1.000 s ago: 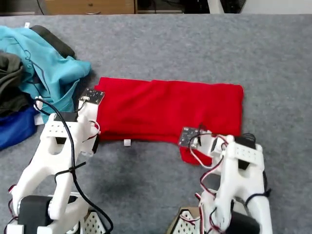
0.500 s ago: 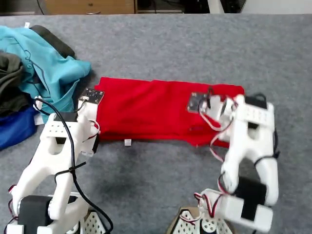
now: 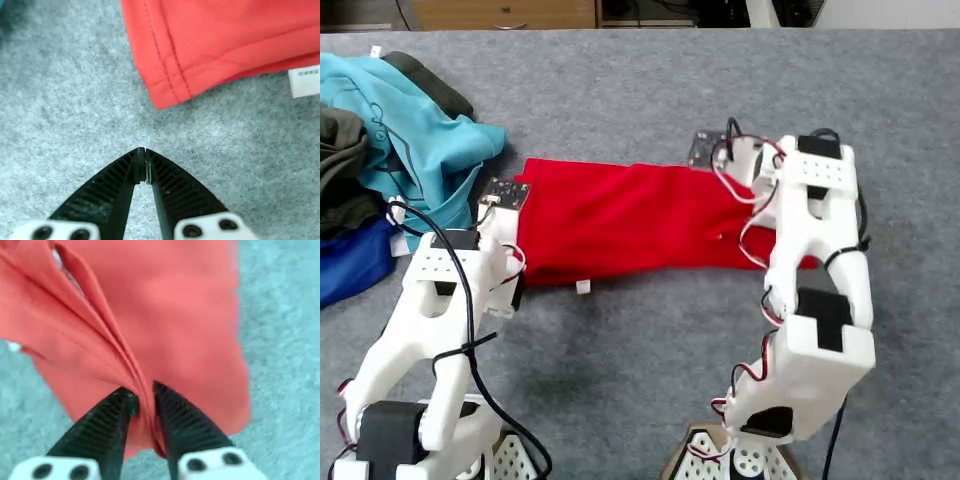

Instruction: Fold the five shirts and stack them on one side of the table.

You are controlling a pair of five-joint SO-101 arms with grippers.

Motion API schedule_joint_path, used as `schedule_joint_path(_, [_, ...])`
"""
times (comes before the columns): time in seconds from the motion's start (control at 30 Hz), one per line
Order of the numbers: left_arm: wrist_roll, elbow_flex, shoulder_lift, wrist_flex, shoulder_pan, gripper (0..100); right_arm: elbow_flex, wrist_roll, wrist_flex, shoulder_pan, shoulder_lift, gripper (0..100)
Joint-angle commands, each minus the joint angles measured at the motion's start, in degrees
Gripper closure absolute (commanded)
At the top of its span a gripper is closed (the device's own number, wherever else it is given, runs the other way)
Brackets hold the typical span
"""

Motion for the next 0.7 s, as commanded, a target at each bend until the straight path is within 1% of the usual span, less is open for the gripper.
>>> schedule_joint_path(0.0, [0.3, -3.1, -1.5, -0.5, 0.7, 98, -5.1, -9.4, 0.3, -0.9, -0.5, 79.3])
schedule_joint_path(0.1, [0.3, -3.2, -1.5, -0.5, 0.5, 98, -6.8, -10.7, 3.2, -1.2, -1.7, 81.3])
schedule_joint_path(0.27, [0.6, -3.3, -1.4, -3.0, 0.3, 98, -7.7, -17.1, 8.3, -1.0, -5.9, 84.6])
schedule_joint_path(0.3, [0.8, -3.6, -1.4, -3.2, 0.3, 98, -7.5, -18.4, 9.1, -0.7, -6.7, 87.5])
schedule_joint_path(0.33, [1.6, -4.6, -1.3, -2.6, 0.3, 98, -6.8, -19.9, 9.6, 0.3, -7.5, 92.6])
schedule_joint_path(0.37, [3.1, -5.7, -1.3, -2.1, 0.3, 98, -5.8, -22.3, 9.1, 1.3, -8.3, 99.7])
schedule_joint_path(0.43, [5.9, -8.6, -1.3, -1.8, -0.4, 98, -3.0, -28.1, 6.4, 3.9, -9.5, 97.6])
schedule_joint_path(0.47, [7.4, -10.4, -1.2, -1.4, -1.1, 97, -1.1, -31.2, 4.2, 5.6, -9.9, 99.1])
schedule_joint_path(0.5, [9.1, -12.4, -0.9, -1.0, -1.4, 94, 1.3, -34.2, 1.8, 7.1, -10.2, 99.8])
schedule_joint_path(0.53, [11.0, -14.3, -0.2, -0.5, -1.5, 90, 4.0, -36.5, -0.9, 8.8, -10.2, 99.5])
schedule_joint_path(0.6, [17.3, -18.2, 2.4, 1.5, -1.8, 77, 10.7, -40.3, -7.5, 12.5, -9.7, 99.6])
schedule_joint_path(0.63, [21.0, -20.1, 4.4, 2.3, -2.4, 73, 14.4, -42.0, -11.4, 14.1, -9.5, 99.6])
schedule_joint_path(0.67, [23.5, -22.1, 6.6, 2.5, -3.0, 72, 18.4, -43.3, -15.5, 15.3, -9.4, 99.6])
